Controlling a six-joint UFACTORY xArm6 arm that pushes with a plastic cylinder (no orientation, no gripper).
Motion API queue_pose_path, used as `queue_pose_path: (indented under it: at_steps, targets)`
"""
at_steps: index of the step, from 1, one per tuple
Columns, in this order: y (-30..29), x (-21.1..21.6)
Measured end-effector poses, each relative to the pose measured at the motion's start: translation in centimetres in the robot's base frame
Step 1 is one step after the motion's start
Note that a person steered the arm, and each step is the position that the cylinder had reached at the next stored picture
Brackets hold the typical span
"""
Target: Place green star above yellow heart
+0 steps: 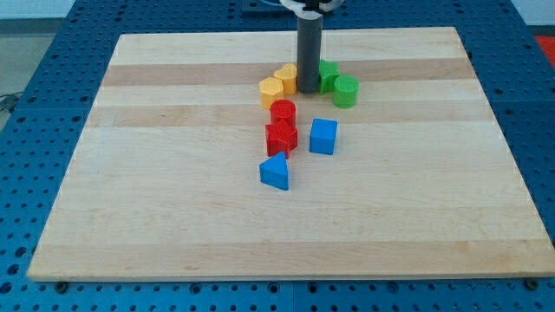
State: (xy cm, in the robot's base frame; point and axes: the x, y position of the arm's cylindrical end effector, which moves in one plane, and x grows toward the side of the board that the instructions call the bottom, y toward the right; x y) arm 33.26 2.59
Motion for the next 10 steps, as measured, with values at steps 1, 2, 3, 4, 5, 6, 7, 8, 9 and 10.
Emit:
queue_pose_path:
  at_steps: [1,2,3,4,5,6,7,8,9,10]
  targets:
    - [-0.6,0.2]
    - [-2.0,0.2]
    - [-1.3,1.1]
    - [1.6,4.0]
    - [4.0,4.3]
    - [4.6,1.6]
    - [4.6,-2.1]
    - [4.3,-3.2]
    - [3.5,-3.2]
    - [2.6,-3.2]
